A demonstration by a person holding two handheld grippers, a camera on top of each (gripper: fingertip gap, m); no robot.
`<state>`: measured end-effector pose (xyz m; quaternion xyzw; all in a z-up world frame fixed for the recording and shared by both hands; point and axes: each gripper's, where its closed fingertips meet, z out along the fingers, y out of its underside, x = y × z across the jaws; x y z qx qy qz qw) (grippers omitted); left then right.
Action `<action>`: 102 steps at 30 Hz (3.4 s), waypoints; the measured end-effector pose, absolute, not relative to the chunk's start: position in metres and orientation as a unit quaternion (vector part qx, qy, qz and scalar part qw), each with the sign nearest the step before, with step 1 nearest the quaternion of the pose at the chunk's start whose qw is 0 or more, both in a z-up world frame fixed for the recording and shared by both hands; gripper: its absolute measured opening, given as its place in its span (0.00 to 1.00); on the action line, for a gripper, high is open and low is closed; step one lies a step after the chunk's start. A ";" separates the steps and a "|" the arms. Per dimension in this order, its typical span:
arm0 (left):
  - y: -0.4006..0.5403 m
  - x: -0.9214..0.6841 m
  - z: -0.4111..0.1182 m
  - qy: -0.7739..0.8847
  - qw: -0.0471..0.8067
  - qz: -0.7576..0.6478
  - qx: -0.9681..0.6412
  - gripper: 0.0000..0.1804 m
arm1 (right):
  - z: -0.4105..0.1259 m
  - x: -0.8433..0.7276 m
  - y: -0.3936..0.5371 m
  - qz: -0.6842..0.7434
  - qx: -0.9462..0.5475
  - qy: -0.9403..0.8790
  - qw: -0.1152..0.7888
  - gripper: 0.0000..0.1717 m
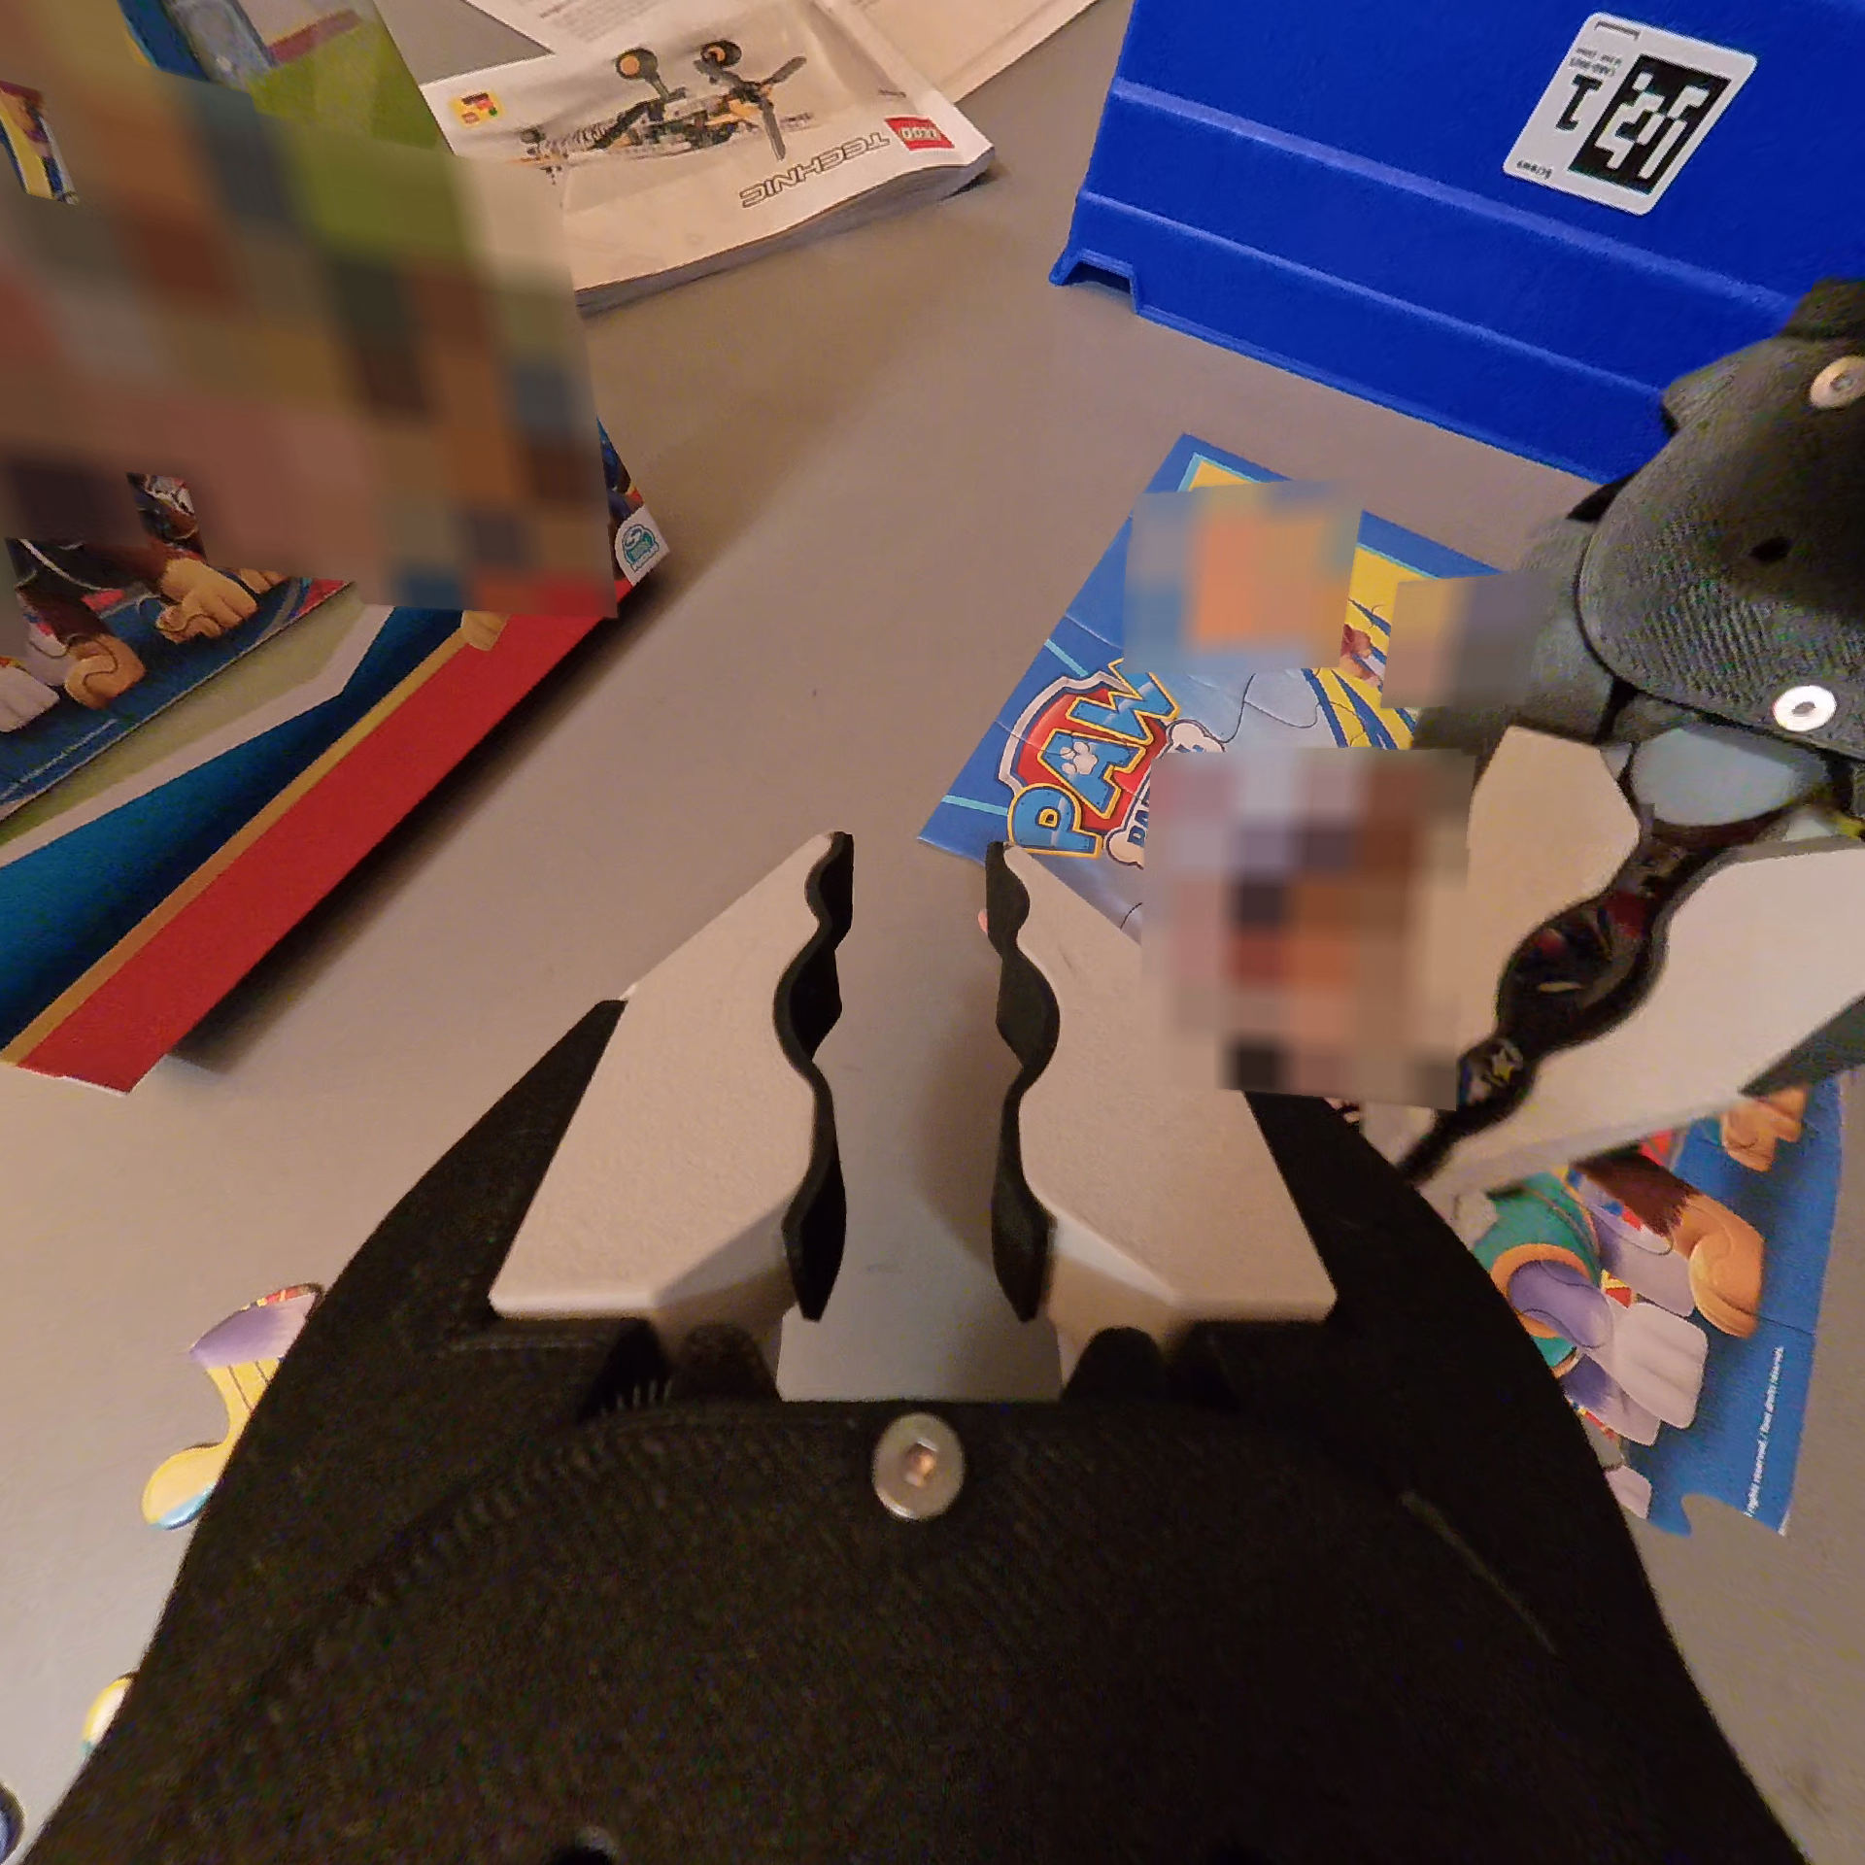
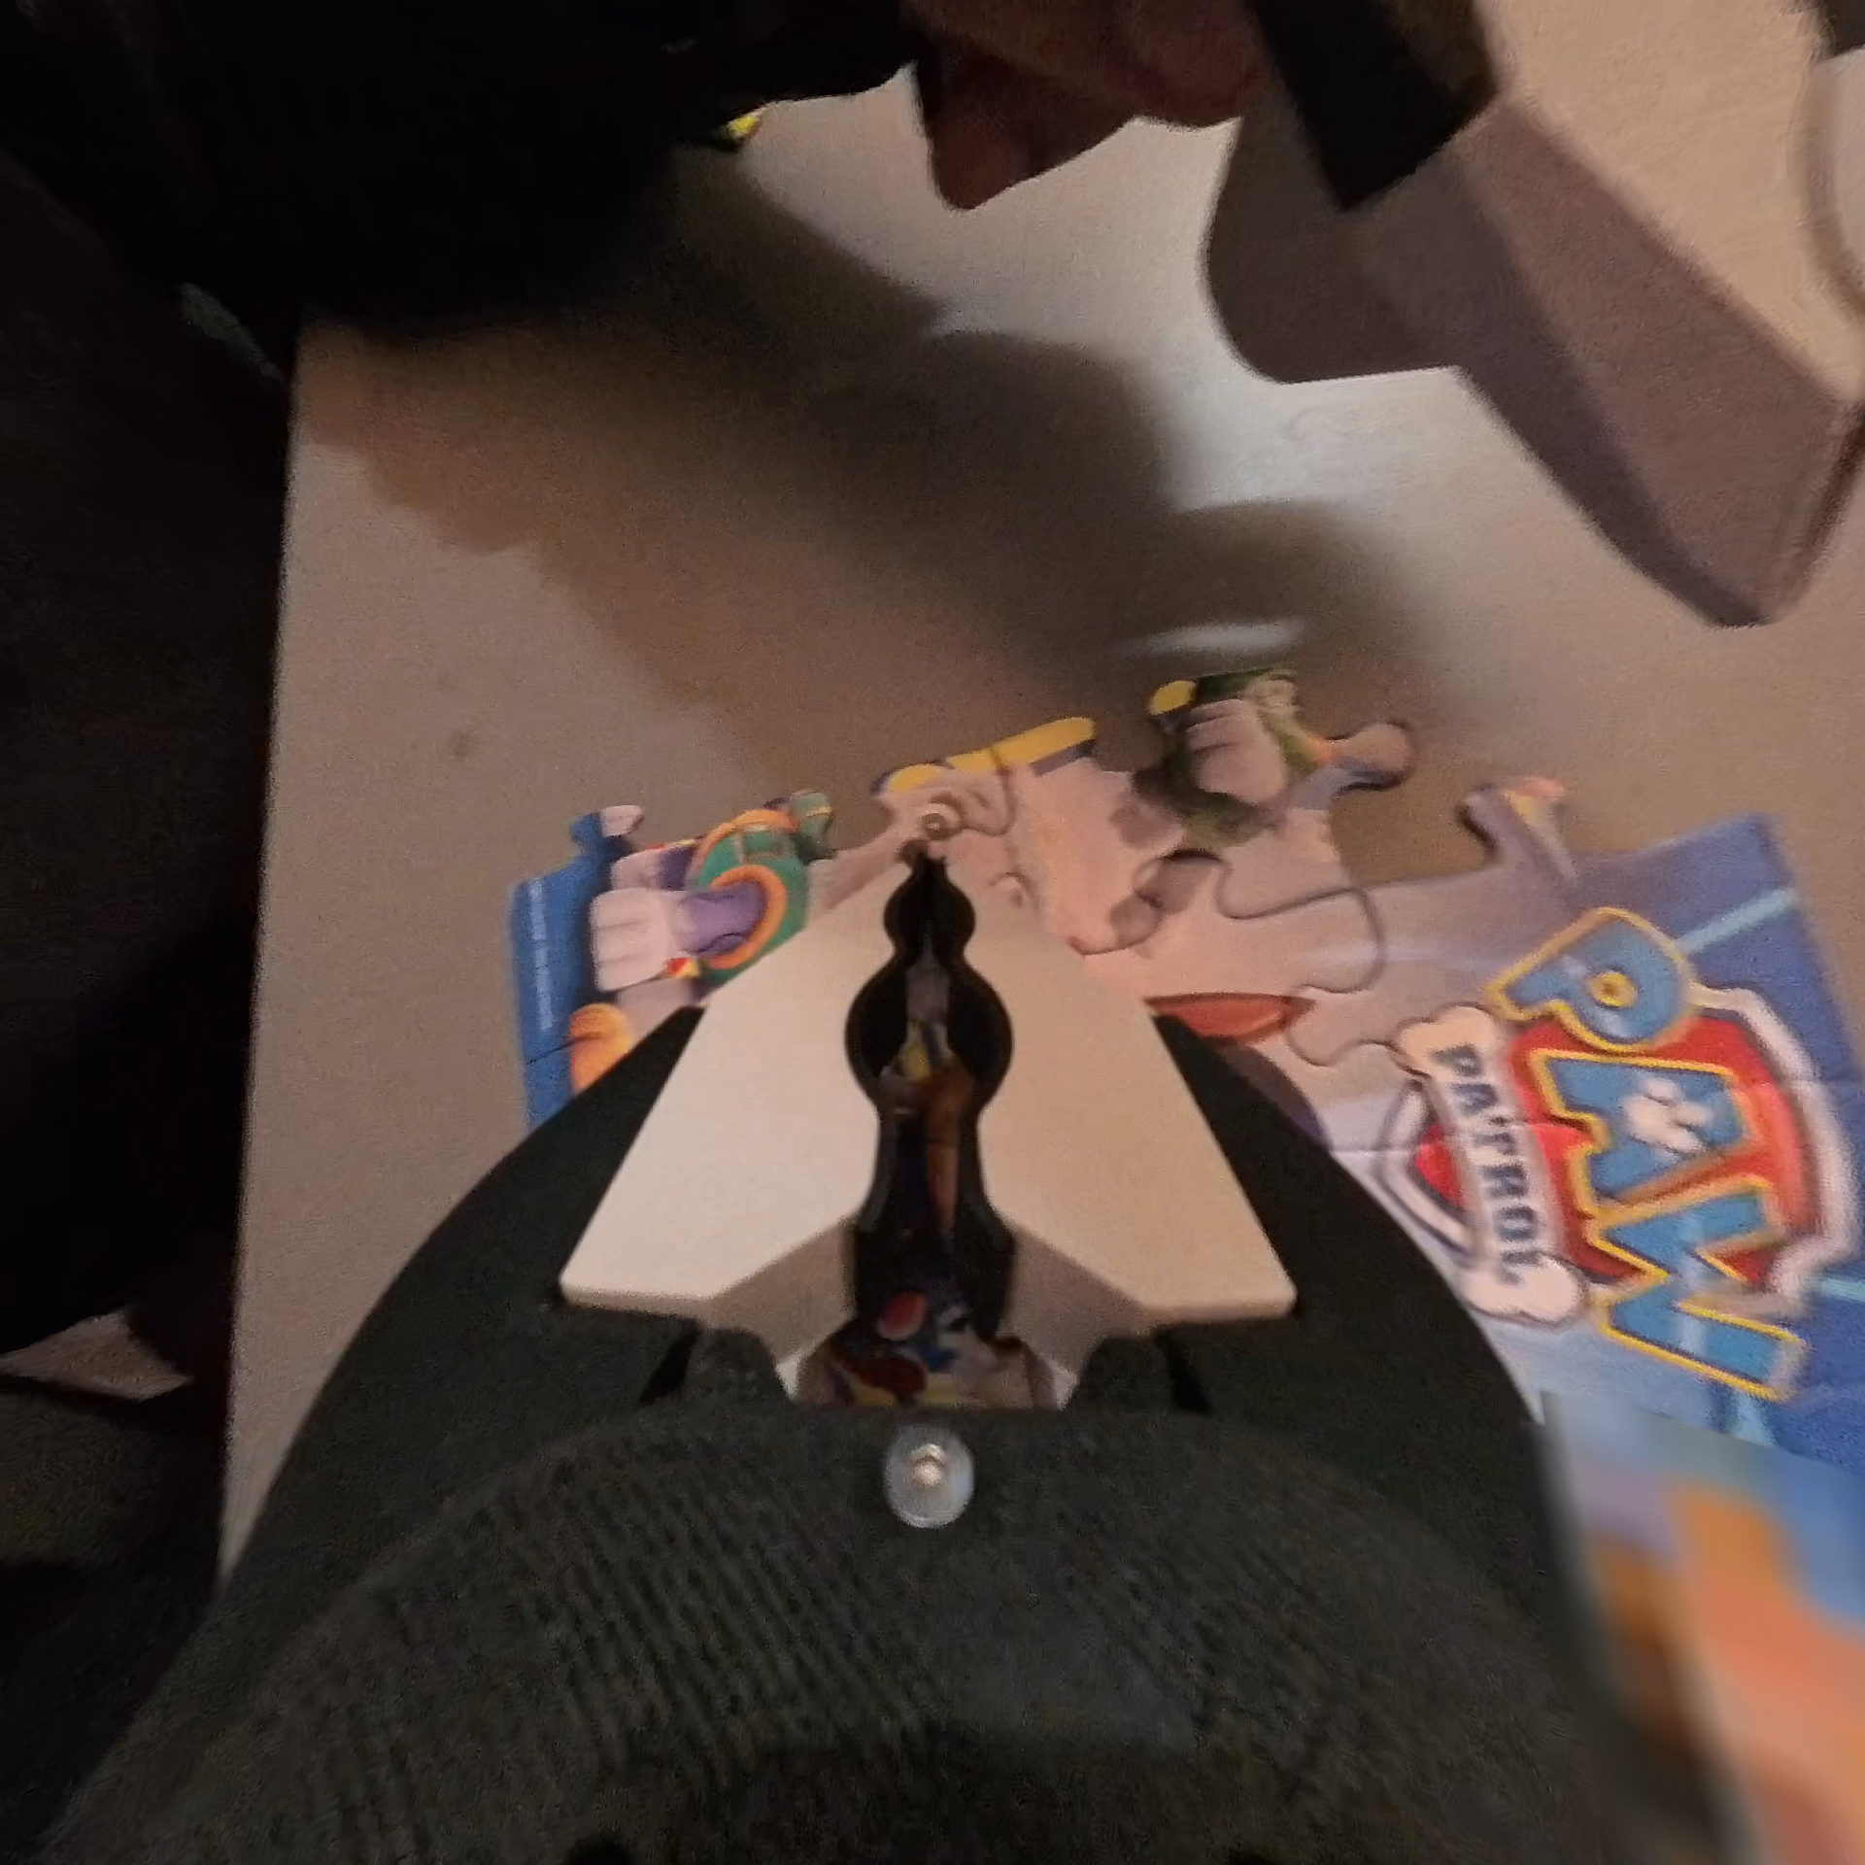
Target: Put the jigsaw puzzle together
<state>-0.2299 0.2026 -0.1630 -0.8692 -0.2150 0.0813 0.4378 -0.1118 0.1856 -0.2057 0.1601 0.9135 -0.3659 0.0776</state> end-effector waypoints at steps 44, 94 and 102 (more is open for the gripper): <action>-0.052 -0.120 -0.169 -0.352 0.489 0.120 -0.789 0.19 | -0.095 -0.170 0.246 -0.484 0.227 0.739 -0.410 0.00; -0.019 -0.071 -0.196 -0.297 0.417 0.047 -0.858 0.27 | -0.101 -0.138 0.240 -0.527 0.278 0.696 -0.401 0.00; -0.011 -0.071 -0.204 -0.263 0.400 0.068 -0.875 0.39 | -0.101 -0.137 0.239 -0.529 0.276 0.697 -0.399 0.00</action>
